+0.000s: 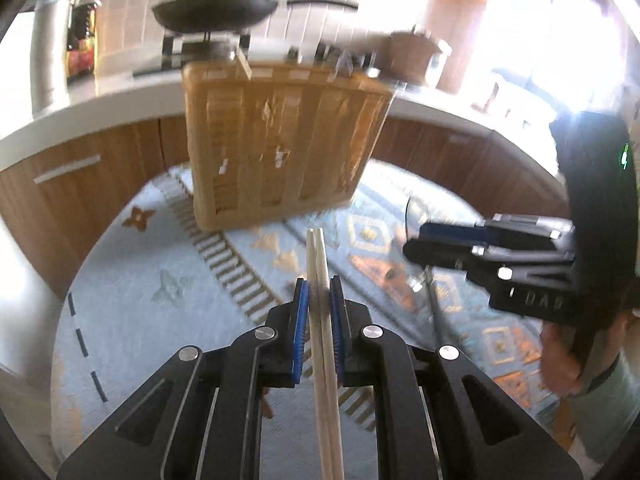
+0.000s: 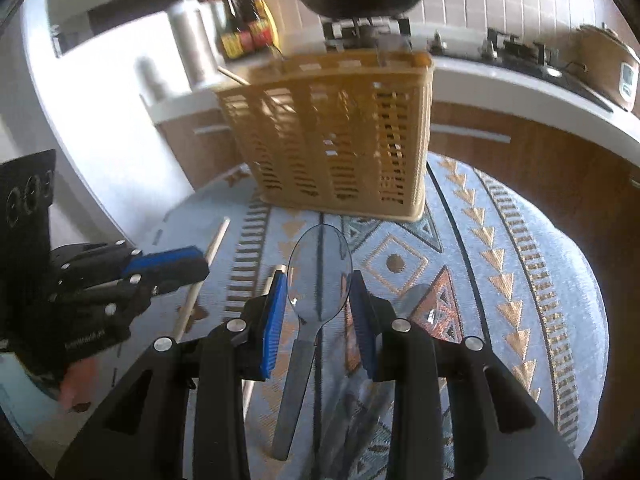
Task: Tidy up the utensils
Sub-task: 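Lift chopsticks with the left tool while the right tool lifts a spoon toward the basket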
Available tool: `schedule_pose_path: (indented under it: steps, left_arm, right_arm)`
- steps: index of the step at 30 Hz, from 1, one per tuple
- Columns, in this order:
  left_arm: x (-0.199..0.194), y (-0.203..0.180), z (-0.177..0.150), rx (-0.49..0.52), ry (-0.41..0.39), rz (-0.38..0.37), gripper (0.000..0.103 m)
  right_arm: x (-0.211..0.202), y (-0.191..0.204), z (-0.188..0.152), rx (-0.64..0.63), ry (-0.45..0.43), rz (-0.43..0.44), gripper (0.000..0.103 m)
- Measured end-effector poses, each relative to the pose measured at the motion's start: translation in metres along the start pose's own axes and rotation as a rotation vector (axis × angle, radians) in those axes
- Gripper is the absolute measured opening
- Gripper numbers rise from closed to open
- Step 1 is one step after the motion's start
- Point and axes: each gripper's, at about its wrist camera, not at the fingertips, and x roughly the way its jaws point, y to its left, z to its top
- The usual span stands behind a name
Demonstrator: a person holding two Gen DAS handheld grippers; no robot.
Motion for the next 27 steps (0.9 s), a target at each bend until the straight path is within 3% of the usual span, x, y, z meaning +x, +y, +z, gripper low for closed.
schedule_pose_path:
  steps: [5,13,14,16,27]
  left_arm:
    - [-0.017,-0.017,0.001,0.044,-0.126,0.021,0.009]
    - [-0.047,-0.034,0.007,0.069,-0.262,0.016,0.008]
    - [-0.052,-0.036,0.010,0.073,-0.285,0.018,0.000]
    - [-0.060,-0.039,0.014,0.076,-0.319,0.010,0.000]
    - [-0.071,-0.032,0.038,0.064,-0.369,-0.021,0.000]
  right_arm:
    - [-0.022,0.002,-0.004,0.012,-0.072,0.064,0.029]
    - [-0.039,0.000,-0.001,0.037,-0.157,0.119,0.029]
    - [-0.040,0.000,0.001,0.040,-0.173,0.123,0.029]
    - [-0.046,0.000,0.006,0.044,-0.204,0.127,0.029]
    - [-0.067,-0.004,0.031,0.064,-0.299,0.107,0.029]
